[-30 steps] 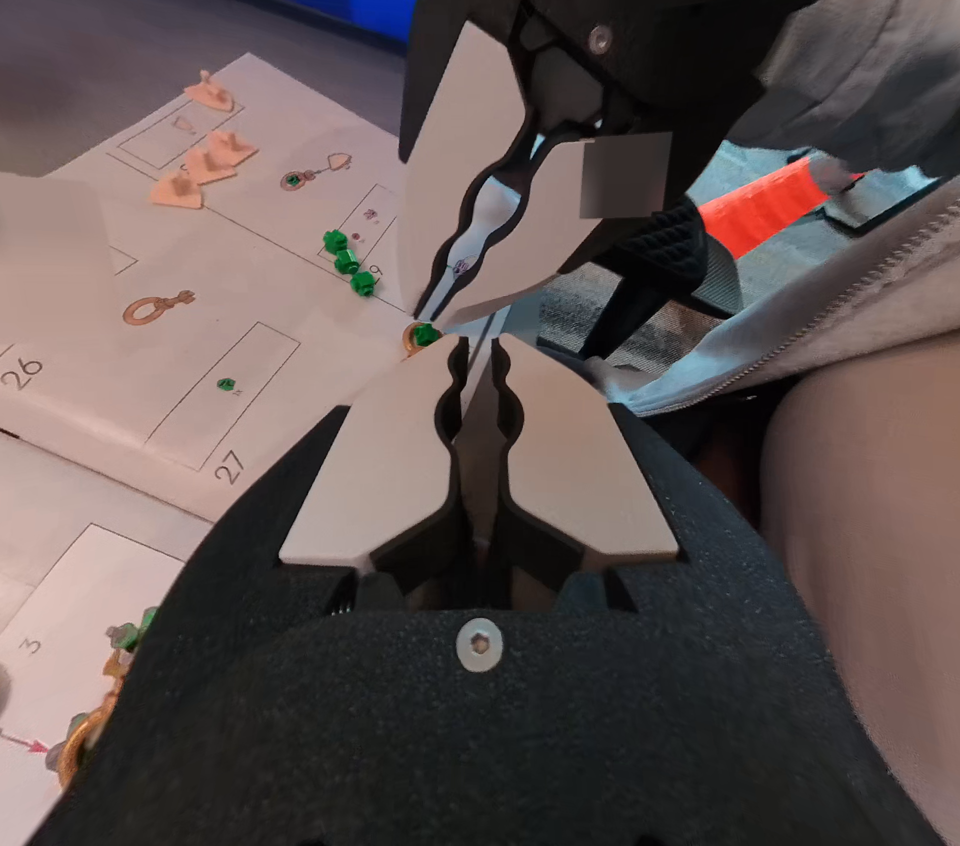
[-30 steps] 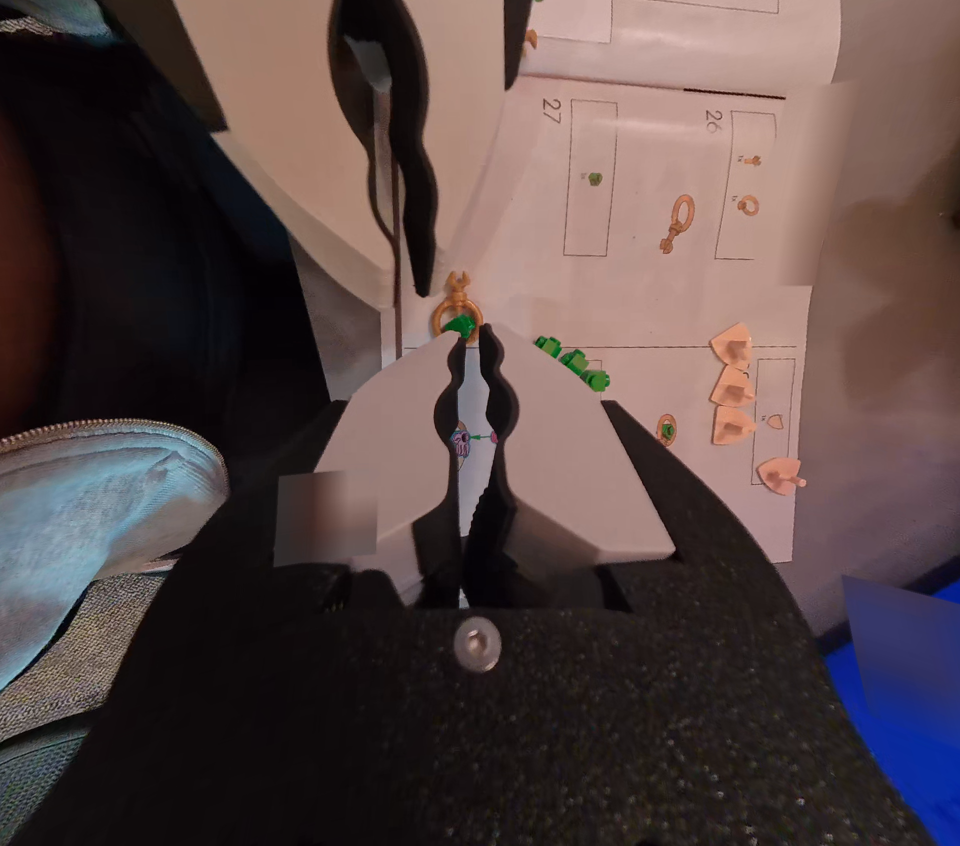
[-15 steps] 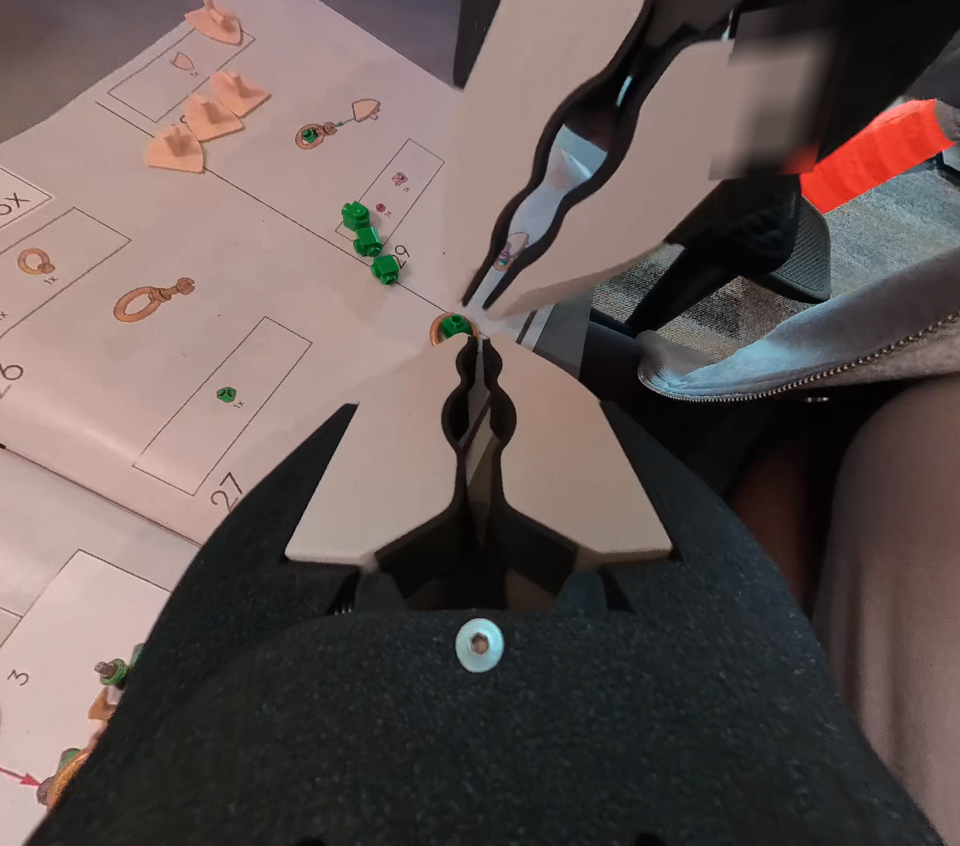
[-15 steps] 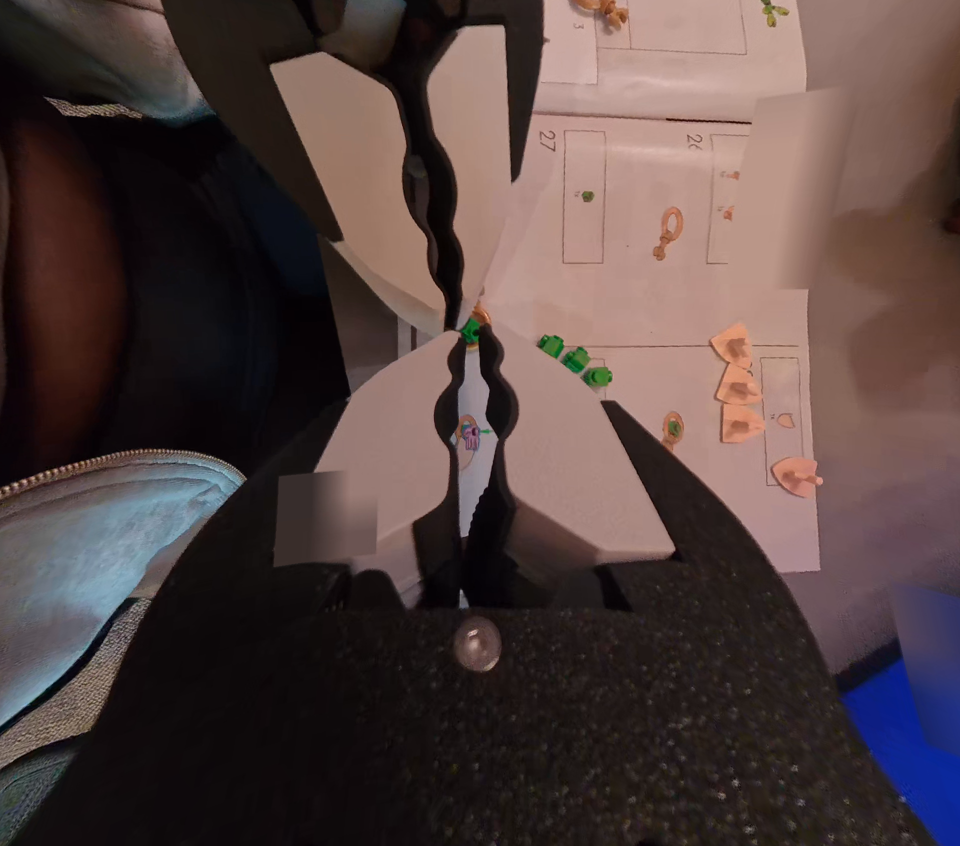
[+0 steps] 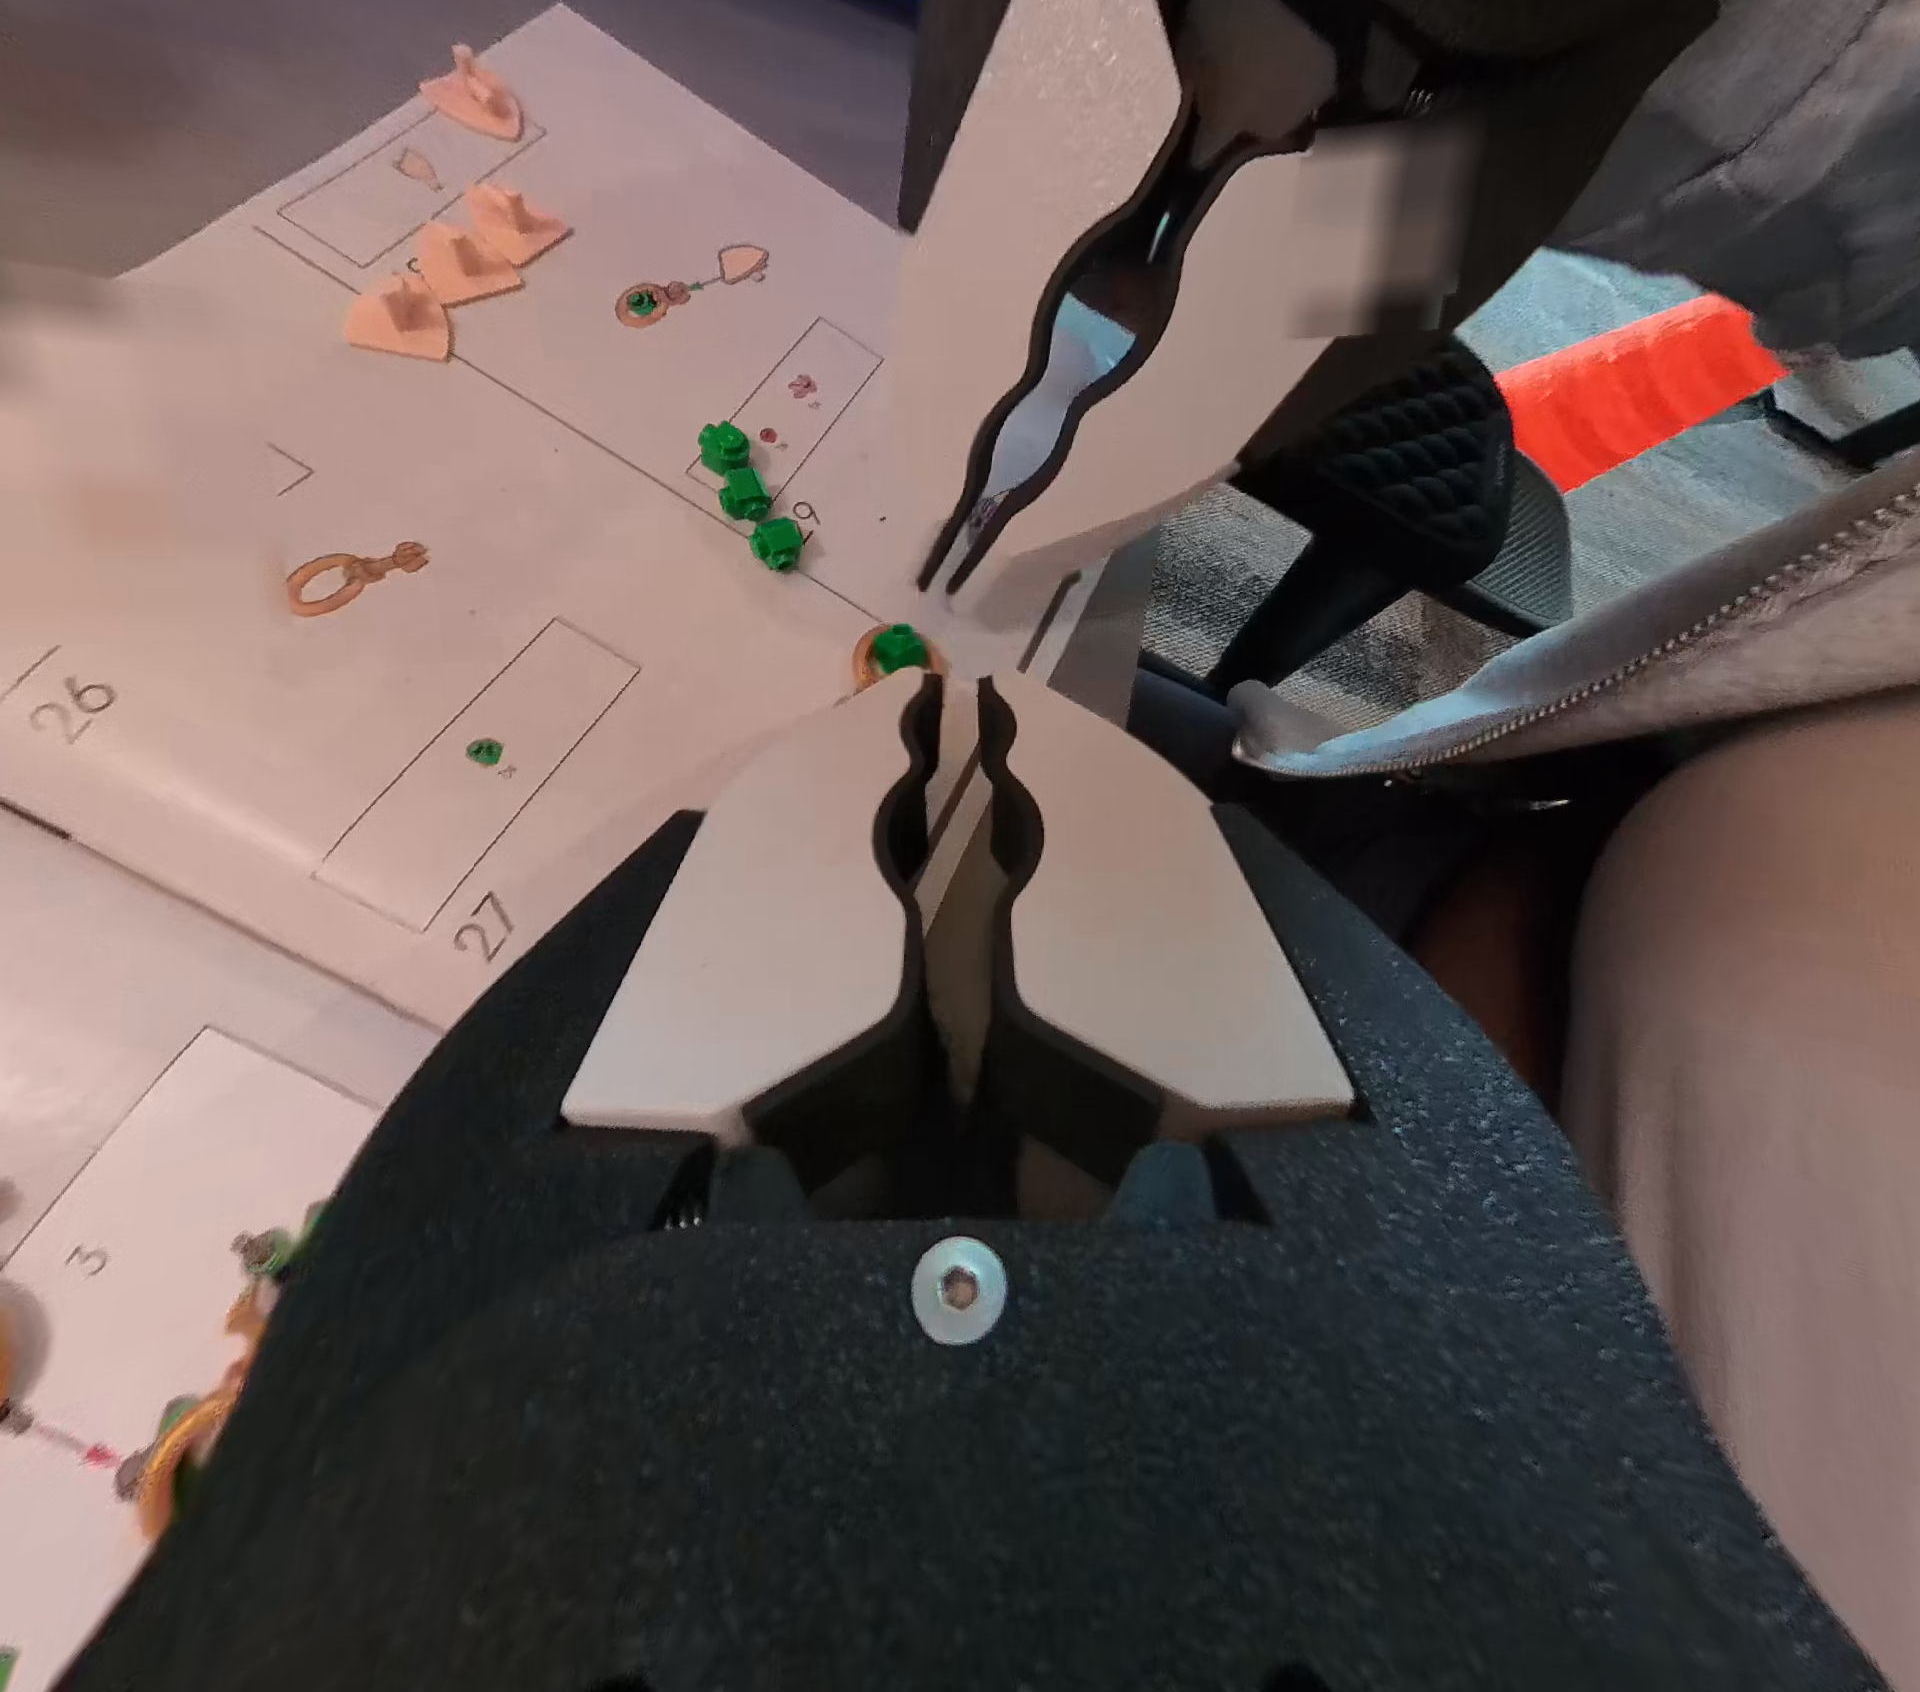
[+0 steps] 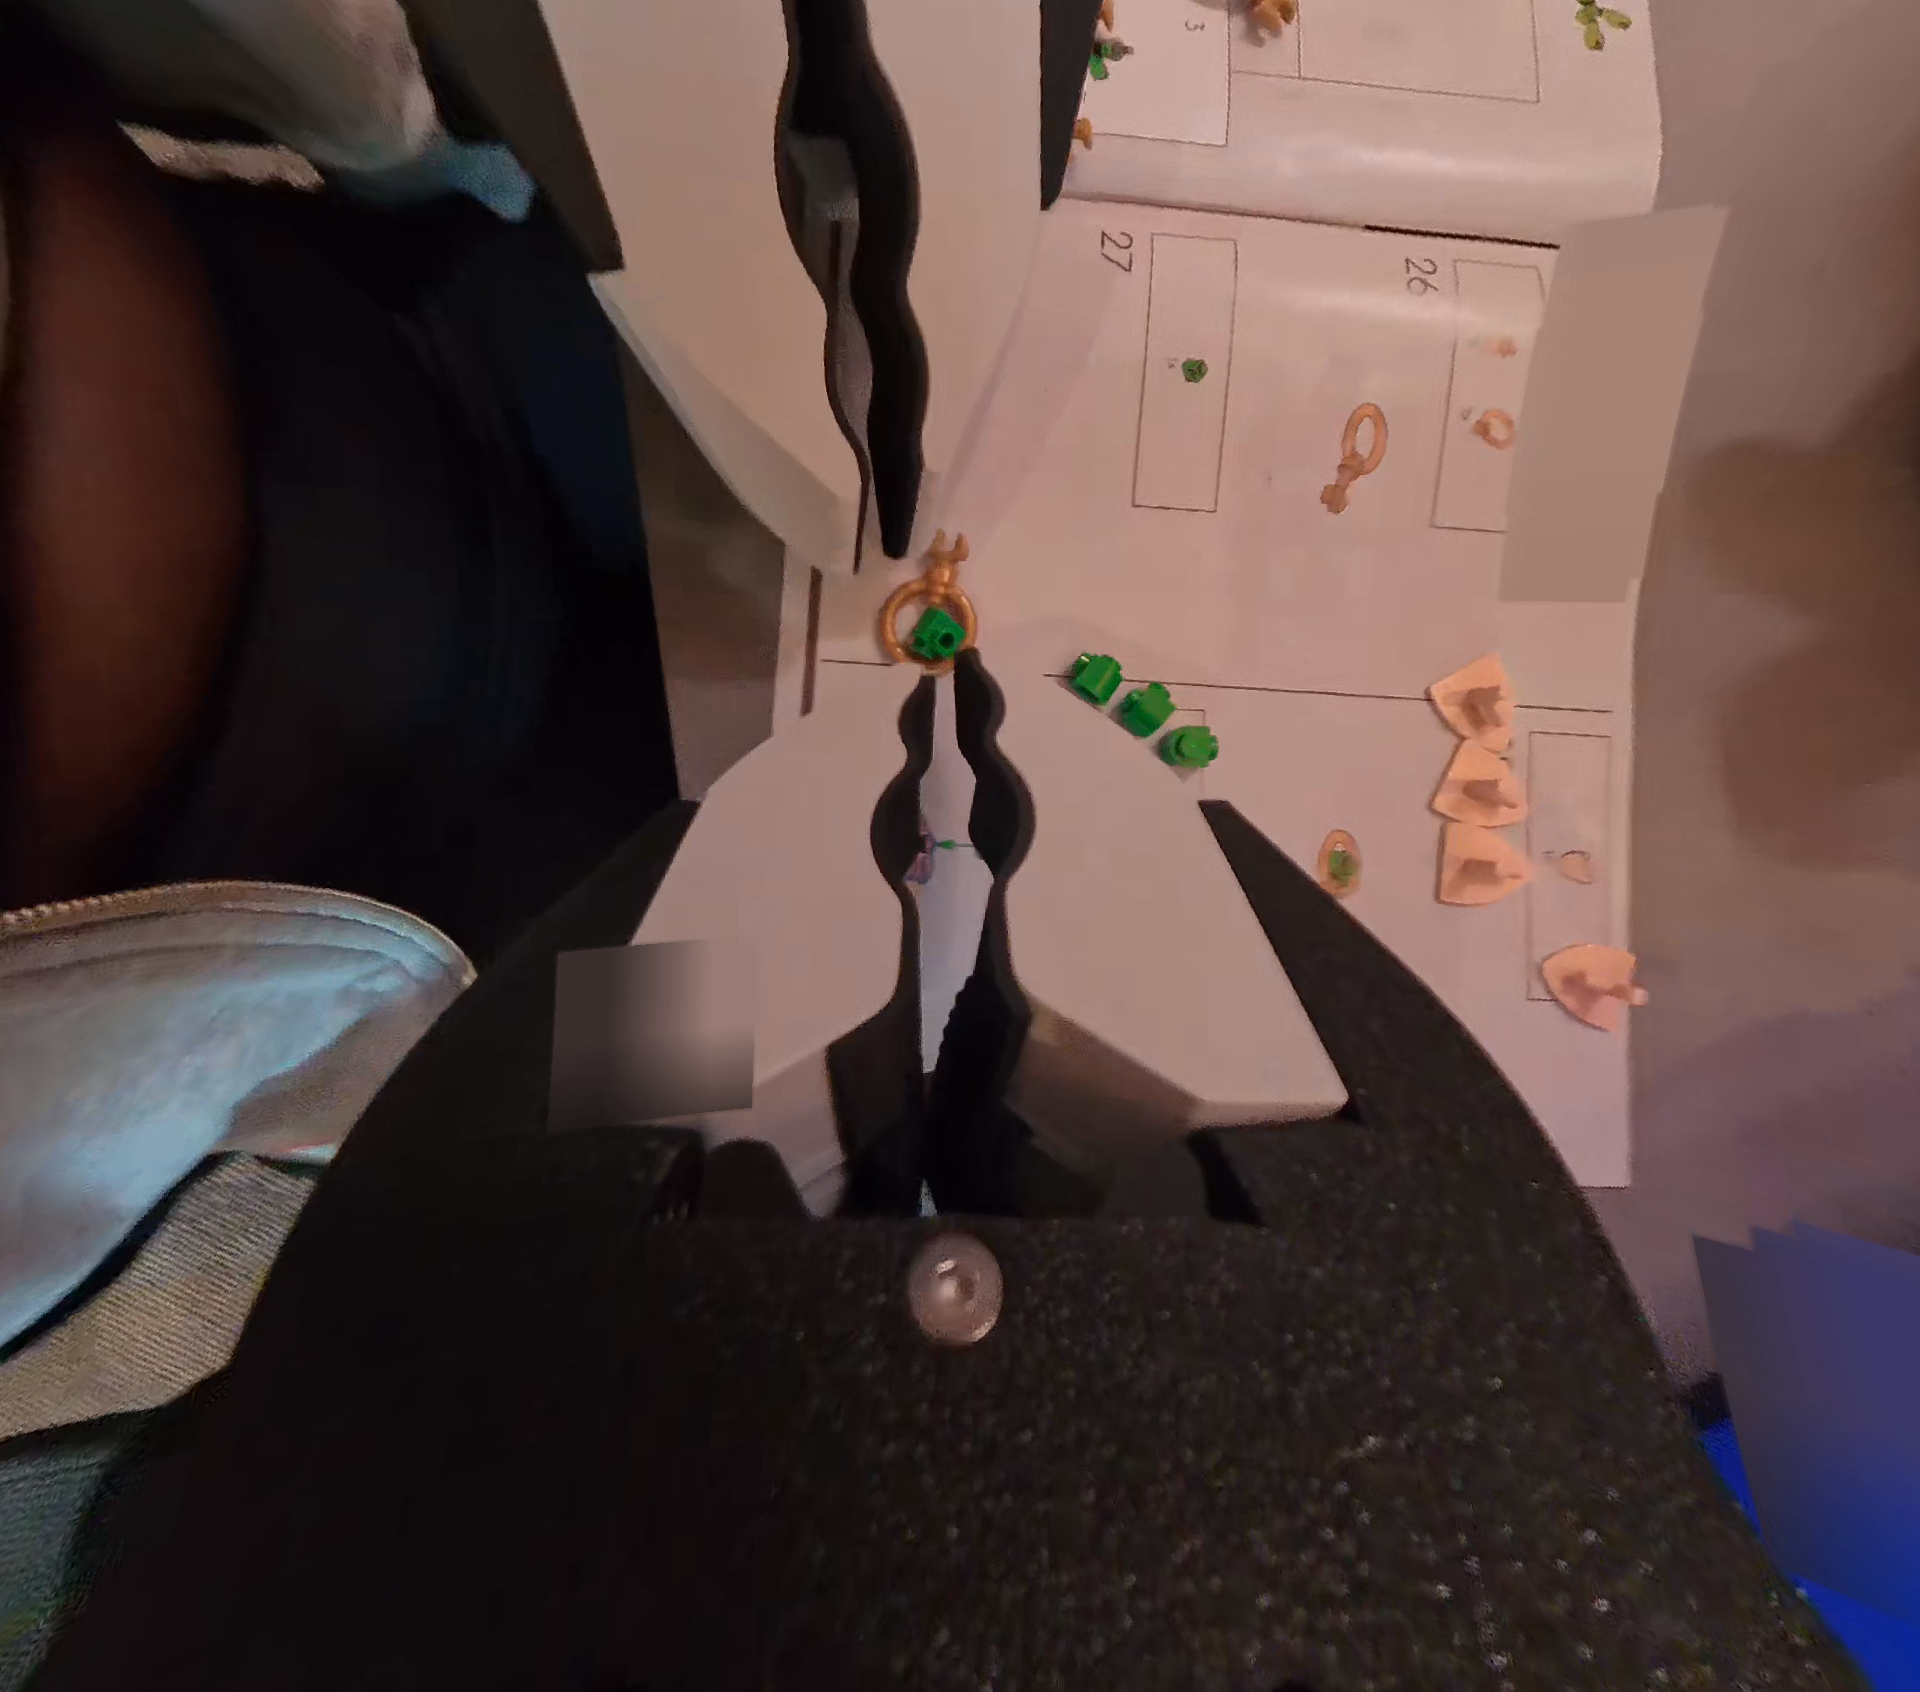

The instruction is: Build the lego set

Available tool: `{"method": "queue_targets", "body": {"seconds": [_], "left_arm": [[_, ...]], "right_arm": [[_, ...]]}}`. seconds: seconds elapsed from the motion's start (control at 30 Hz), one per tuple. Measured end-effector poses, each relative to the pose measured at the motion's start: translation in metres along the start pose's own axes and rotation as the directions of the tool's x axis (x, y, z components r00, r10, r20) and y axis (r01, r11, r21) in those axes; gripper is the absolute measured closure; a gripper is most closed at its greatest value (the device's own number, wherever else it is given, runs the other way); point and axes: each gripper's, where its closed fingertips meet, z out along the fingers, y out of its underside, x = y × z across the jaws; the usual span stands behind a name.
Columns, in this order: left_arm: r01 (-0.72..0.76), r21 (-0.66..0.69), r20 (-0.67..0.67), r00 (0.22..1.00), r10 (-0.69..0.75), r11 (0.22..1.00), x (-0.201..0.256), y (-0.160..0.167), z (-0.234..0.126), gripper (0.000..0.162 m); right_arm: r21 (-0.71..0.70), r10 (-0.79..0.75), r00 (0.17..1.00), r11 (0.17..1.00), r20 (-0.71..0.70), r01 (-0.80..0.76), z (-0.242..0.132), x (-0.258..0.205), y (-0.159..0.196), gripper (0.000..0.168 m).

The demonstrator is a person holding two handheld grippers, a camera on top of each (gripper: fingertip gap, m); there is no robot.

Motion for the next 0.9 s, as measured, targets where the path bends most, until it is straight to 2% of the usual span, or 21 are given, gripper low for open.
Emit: {"method": "queue_targets", "body": {"seconds": [0.13, 0.33, 0.63, 0.9], "left_arm": [[-0.005, -0.013, -0.013, 1.0, 0.004, 1.0, 0.002, 0.003, 0.003, 0.155], [-0.025, -0.022, -0.003, 1.0, 0.025, 0.999, 0.001, -0.001, 0.013, 0.156], [-0.011, -0.015, 0.055, 0.998, 0.011, 1.0, -0.008, 0.005, -0.003, 0.155], [-0.04, -0.014, 0.016, 0.999, 0.04, 0.999, 0.004, 0.004, 0.006, 0.155]], "right_arm": [[-0.024, -0.09, 0.996, 0.996, -0.022, 0.09, 0.008, 0.007, -0.005, 0.164], [-0.053, -0.069, 0.998, 0.996, -0.014, 0.068, 0.011, 0.005, 0.0, 0.165], [-0.049, -0.048, 0.999, 0.998, -0.018, 0.047, 0.004, -0.002, 0.001, 0.164], [-0.064, -0.063, 0.998, 0.996, 0.005, 0.063, 0.011, -0.001, 0.001, 0.164]]}}
